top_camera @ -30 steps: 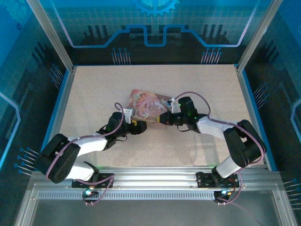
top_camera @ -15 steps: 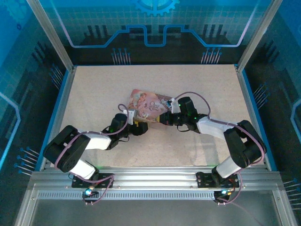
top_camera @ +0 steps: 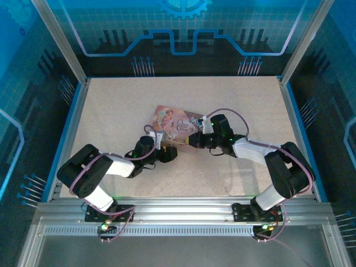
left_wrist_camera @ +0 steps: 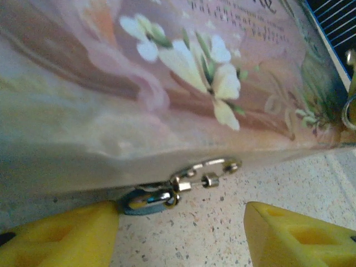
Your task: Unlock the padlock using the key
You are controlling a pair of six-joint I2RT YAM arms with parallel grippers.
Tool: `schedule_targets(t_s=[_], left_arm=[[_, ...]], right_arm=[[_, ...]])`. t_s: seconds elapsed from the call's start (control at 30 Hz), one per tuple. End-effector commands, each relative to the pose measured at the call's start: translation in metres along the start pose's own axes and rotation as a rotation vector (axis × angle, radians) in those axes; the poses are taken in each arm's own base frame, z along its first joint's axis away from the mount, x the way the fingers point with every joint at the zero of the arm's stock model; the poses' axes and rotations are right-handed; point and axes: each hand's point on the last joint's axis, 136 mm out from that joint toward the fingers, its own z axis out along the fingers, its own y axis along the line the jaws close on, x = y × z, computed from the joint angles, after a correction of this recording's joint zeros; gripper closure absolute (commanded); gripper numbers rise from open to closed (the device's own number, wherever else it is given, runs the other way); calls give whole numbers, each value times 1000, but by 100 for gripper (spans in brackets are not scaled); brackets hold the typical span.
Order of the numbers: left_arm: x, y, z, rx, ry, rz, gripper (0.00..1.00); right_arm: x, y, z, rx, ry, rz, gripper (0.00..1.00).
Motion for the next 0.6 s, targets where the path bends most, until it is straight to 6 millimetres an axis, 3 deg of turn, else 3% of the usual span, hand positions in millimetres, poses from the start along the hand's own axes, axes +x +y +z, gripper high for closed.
schedule_targets(t_s=[0.0, 0.57], left_arm=[[-8, -10, 4, 26, -27, 27, 39], [-23, -17, 5, 14, -93, -96, 46]], right_arm=[[24, -21, 2, 79, 63, 56, 98], [24, -20, 0, 77, 57, 54, 98]])
